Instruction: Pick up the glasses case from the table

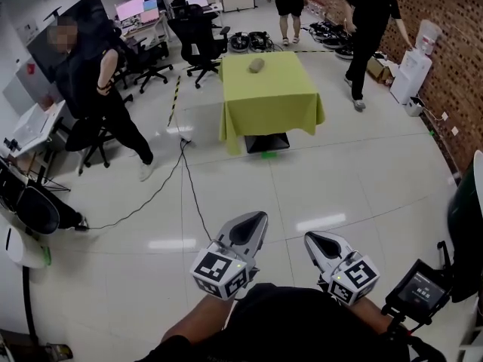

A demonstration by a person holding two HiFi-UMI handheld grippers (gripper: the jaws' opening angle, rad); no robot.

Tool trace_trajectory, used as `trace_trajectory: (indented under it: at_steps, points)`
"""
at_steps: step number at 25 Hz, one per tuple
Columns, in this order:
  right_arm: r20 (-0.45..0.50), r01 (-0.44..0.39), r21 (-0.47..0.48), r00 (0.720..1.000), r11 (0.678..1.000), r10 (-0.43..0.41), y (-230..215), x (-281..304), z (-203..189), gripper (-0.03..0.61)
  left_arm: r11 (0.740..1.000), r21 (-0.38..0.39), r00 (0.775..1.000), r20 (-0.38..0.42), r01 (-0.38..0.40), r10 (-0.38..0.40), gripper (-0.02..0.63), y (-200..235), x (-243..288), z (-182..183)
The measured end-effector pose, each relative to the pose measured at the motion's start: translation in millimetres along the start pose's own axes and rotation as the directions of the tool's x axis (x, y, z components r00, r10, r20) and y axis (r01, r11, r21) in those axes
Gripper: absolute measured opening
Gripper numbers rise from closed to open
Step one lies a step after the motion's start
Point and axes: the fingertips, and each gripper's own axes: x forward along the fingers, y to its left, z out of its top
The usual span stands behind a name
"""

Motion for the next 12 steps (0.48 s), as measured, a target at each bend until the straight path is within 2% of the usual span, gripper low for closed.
trace_trajectory:
  at_steps: [6,12]
  points:
    - [-0.021,0.002,0.003,1.0,1.0,-0.002,4,18,2,0.002,0.998,-0.024,0.998,-0.044,0.049,-0.05,0.008,4,8,-10]
    - [-0.034,0.016,0.004,0.999,1.0,-0.015,4,22,8,0.002,0.999,-0.036,0.998,-0.038,0.039,-0.04,0.008,17,4,-1]
